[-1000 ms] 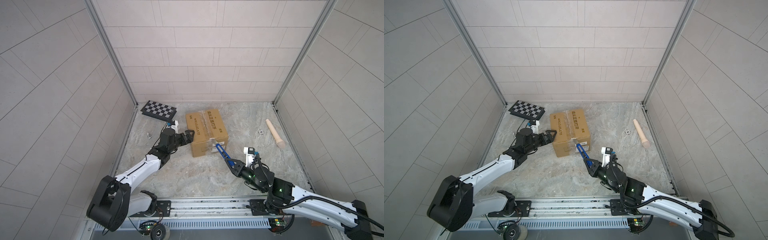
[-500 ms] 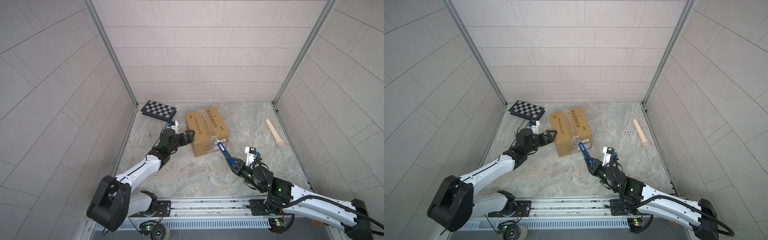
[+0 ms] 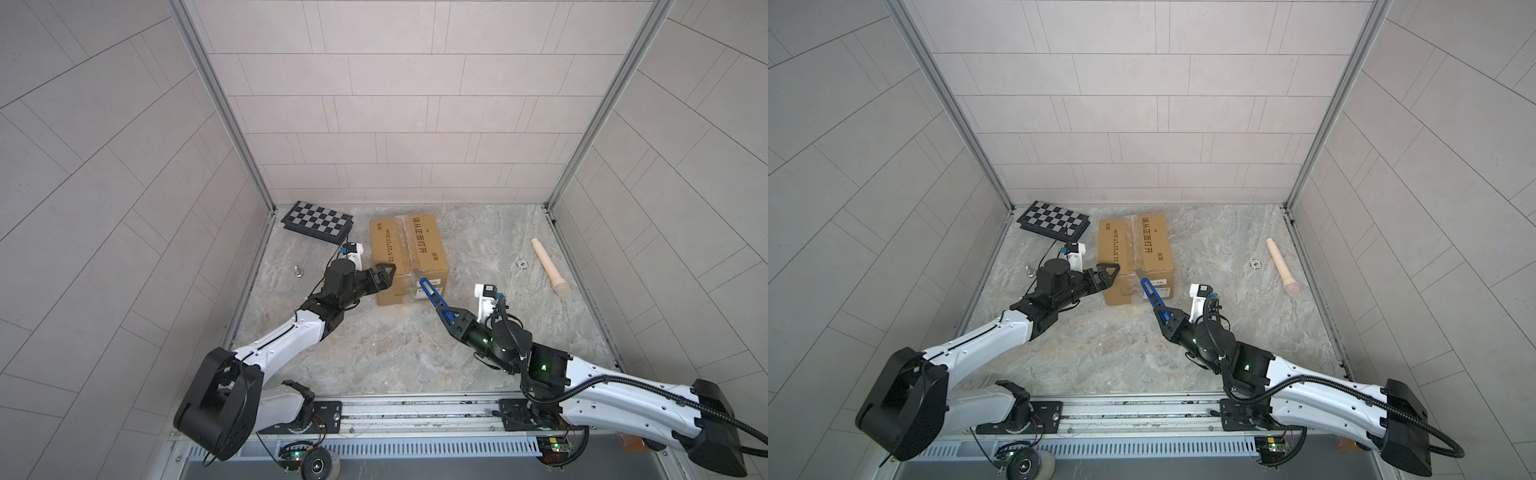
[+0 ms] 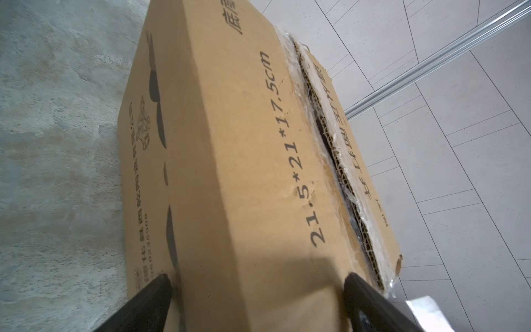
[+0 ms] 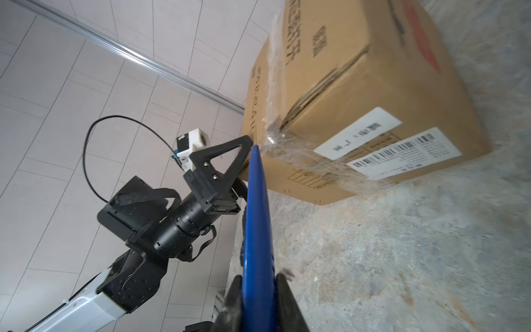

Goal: Unpack the express box

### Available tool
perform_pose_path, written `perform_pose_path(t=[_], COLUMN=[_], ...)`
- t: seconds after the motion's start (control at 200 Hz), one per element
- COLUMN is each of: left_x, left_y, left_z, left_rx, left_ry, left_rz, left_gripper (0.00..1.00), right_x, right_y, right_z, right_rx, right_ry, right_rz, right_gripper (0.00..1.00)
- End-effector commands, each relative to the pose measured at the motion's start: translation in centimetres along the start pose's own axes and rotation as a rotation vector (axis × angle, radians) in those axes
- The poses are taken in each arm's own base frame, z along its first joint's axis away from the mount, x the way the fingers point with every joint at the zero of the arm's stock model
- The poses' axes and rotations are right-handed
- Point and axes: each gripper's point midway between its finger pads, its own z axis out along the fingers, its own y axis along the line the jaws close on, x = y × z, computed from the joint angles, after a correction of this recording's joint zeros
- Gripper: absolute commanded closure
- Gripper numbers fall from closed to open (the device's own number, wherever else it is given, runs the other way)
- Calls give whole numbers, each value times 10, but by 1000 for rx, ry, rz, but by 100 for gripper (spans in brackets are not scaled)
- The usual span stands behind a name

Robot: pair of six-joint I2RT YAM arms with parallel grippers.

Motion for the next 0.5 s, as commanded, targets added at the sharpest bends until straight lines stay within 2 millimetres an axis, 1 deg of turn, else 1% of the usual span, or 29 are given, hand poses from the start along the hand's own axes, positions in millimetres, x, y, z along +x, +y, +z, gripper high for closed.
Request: perform_pose_path(t=[0.0,0.045,0.185,0.36,0.491], left_x=[-1,1,4,4,3], left_y=[-10,-10,-8,-6,-7], left_z=[5,7,8,8,7], left_rx=[33,35,27,17,17], left_ry=[4,11,20,19,16], left_rz=[8,6,-2,-2,0], left_gripper=[6,7,8,8,8], right_x=[-7,-7,-6,-8,-13], right_y=[25,21,-1,-27,-37], right_z=[-2,-2,-7,-24,-34], right_rx=[-78,-68,-1,70,102], right_ry=[-11,-18,-27,-38,-53], right_rz=[7,9,17,23,12], right_gripper=[100,100,100,100,100])
